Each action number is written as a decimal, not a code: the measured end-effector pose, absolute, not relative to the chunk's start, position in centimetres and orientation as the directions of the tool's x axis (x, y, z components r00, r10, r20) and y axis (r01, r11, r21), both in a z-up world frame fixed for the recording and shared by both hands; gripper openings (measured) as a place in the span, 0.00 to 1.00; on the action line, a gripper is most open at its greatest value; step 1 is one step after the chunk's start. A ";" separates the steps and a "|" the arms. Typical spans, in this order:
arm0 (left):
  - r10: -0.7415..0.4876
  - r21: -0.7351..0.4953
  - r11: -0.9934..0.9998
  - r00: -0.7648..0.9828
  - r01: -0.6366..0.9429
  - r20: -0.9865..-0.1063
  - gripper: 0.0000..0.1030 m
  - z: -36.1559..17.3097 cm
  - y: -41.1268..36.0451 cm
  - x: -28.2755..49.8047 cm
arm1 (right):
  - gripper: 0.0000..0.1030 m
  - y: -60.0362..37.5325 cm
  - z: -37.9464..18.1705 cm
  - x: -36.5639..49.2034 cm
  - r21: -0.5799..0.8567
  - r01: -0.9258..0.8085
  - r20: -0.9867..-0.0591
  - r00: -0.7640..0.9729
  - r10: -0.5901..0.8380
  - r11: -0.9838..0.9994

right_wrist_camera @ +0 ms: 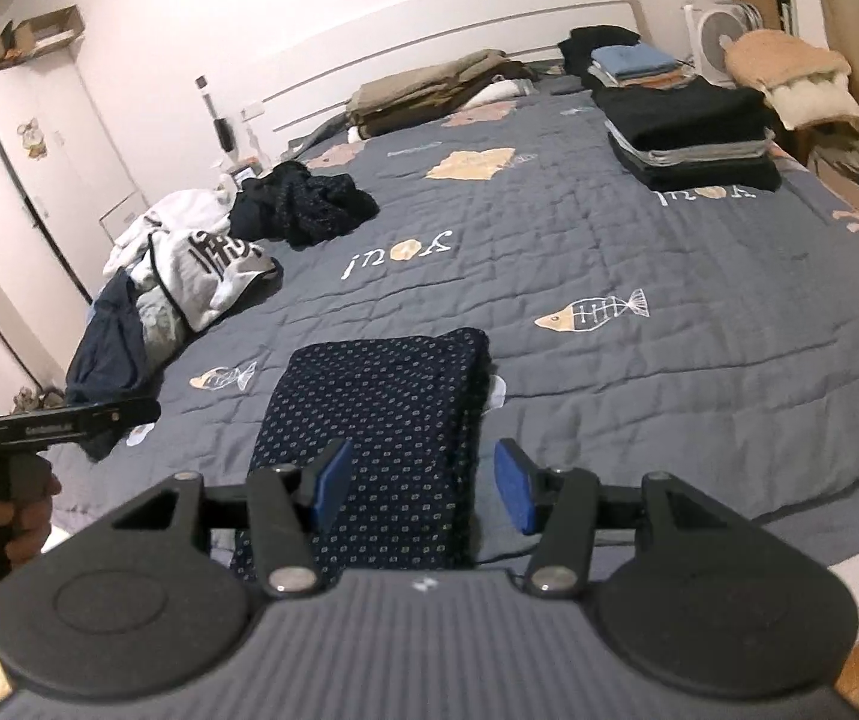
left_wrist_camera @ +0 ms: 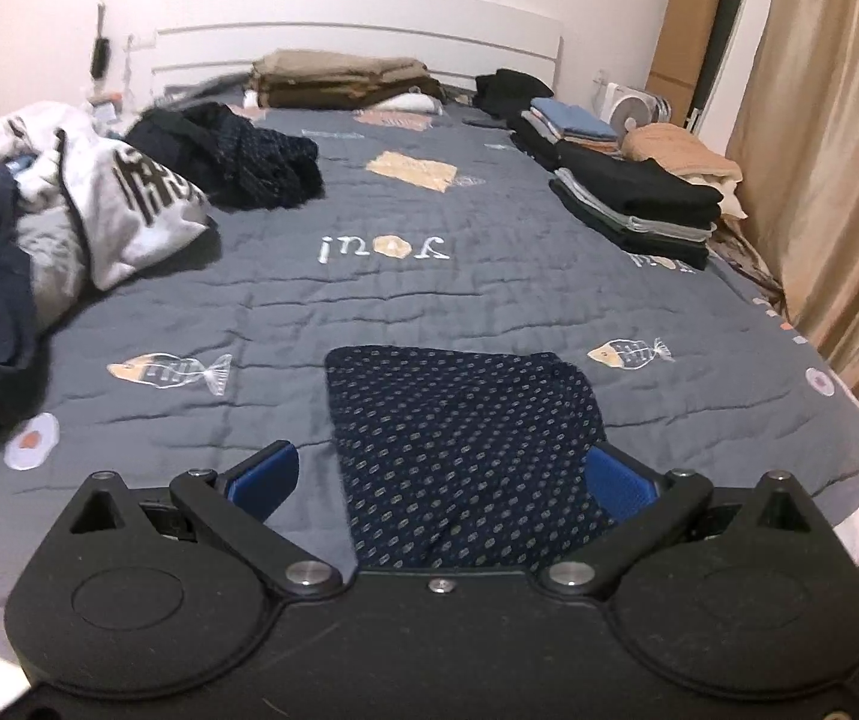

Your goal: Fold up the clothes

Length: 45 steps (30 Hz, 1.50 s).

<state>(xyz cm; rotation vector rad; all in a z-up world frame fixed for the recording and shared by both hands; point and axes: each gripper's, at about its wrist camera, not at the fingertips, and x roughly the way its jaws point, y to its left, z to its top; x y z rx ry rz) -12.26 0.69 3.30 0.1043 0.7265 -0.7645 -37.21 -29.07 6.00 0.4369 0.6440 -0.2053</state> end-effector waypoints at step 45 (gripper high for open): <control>-0.754 -0.585 0.543 0.045 0.602 -0.655 0.87 -13.8 -5.0 7.3 | 0.51 -32.5 -13.5 -28.0 0.628 0.313 -0.694 0.639 0.331 0.713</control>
